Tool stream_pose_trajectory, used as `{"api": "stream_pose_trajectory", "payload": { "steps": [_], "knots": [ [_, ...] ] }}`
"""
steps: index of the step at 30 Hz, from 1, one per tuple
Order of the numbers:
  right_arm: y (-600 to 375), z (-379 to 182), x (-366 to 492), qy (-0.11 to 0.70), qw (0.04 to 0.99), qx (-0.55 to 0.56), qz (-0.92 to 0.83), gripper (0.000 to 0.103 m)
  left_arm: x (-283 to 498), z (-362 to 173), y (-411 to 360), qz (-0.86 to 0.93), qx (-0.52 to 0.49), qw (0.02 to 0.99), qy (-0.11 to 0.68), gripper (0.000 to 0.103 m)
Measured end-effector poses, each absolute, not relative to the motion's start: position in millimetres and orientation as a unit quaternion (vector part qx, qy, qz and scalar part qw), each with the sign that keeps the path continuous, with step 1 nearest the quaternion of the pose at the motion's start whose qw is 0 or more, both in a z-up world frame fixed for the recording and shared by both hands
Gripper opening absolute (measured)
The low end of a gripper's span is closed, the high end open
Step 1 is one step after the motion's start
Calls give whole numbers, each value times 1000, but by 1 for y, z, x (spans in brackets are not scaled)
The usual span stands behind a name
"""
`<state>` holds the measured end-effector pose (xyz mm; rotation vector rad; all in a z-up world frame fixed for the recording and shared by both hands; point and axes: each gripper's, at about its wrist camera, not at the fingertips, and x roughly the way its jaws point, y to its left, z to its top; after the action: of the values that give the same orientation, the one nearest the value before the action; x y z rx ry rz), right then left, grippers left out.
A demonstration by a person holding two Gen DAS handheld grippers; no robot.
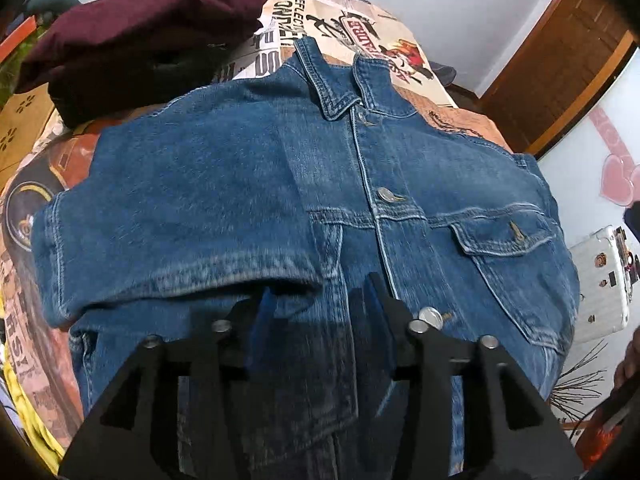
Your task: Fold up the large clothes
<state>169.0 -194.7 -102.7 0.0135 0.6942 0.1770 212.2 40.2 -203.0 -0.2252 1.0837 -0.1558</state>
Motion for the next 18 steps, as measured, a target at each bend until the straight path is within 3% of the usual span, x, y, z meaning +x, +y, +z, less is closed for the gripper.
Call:
{"api": "stream_pose_trajectory", "payload": {
  "steps": [6,10,11,18],
  "knots": [
    [-190,-106,171,343,935,3,90,103,193,-166,76,-61,-144,862,482,54],
    [-185,-107,172,344,934,-2,94,103,174,-151,123,-1,-185,882,433,84],
    [-183,-108,172,346,933,-3,95,103,172,-152,132,12,-193,883,429,87],
    [-171,-112,172,350,931,-25,98,103,149,-207,229,89,-370,809,447,87]
  ]
}}
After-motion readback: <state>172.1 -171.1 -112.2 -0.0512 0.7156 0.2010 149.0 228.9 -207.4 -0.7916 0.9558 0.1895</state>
